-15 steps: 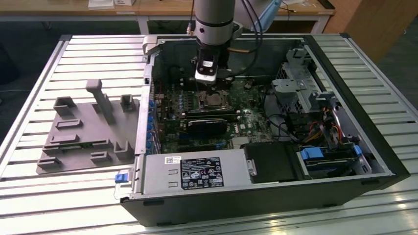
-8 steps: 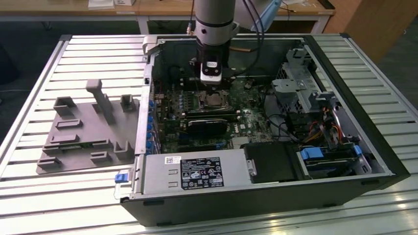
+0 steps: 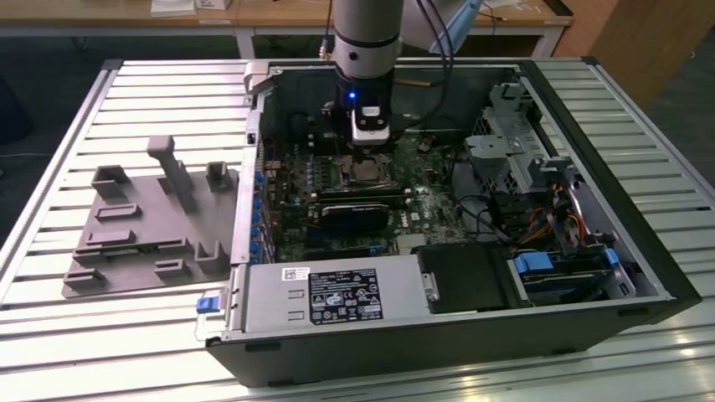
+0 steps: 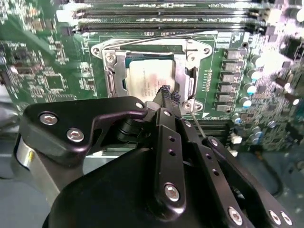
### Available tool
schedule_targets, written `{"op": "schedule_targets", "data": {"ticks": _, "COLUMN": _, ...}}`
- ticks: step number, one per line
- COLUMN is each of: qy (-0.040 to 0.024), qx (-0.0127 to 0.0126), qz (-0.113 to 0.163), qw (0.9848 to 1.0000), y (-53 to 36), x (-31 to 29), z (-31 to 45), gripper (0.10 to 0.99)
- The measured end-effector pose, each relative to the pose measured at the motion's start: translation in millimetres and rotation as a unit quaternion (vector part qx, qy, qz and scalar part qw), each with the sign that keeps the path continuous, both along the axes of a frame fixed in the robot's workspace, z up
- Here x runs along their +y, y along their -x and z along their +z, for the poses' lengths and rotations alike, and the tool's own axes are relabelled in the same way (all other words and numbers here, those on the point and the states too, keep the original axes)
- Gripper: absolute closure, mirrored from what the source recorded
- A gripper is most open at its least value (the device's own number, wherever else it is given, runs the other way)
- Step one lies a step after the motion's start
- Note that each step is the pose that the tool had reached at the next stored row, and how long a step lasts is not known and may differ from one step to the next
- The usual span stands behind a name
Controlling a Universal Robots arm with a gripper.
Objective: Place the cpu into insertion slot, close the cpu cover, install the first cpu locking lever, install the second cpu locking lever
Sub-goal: 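Close the cpu cover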
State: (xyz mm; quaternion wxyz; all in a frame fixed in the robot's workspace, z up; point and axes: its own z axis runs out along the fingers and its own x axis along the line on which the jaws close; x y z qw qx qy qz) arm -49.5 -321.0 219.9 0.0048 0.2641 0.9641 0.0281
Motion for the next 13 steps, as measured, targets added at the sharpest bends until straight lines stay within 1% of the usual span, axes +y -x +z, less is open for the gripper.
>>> {"op": "schedule_targets", "data": {"ticks": 3, "qy": 0.0, "qx": 0.0, "qz": 0.028, "qw": 0.9996, "y": 0.0, "x": 0.0, "z": -0.5, "gripper": 0.984}}
{"op": "schedule_targets", "data": {"ticks": 6, "qy": 0.0, "qx": 0.0, "qz": 0.054, "qw": 0.9985, "y": 0.0, "x": 0.0, "z": -0.9, "gripper": 0.984}}
{"op": "schedule_targets", "data": {"ticks": 9, "qy": 0.0, "qx": 0.0, "qz": 0.082, "qw": 0.9966, "y": 0.0, "x": 0.0, "z": -1.2, "gripper": 0.984}}
{"op": "schedule_targets", "data": {"ticks": 11, "qy": 0.0, "qx": 0.0, "qz": 0.1, "qw": 0.995, "y": 0.0, "x": 0.0, "z": -1.4, "gripper": 0.984}}
{"op": "schedule_targets", "data": {"ticks": 13, "qy": 0.0, "qx": 0.0, "qz": 0.118, "qw": 0.993, "y": 0.0, "x": 0.0, "z": -1.7, "gripper": 0.984}}
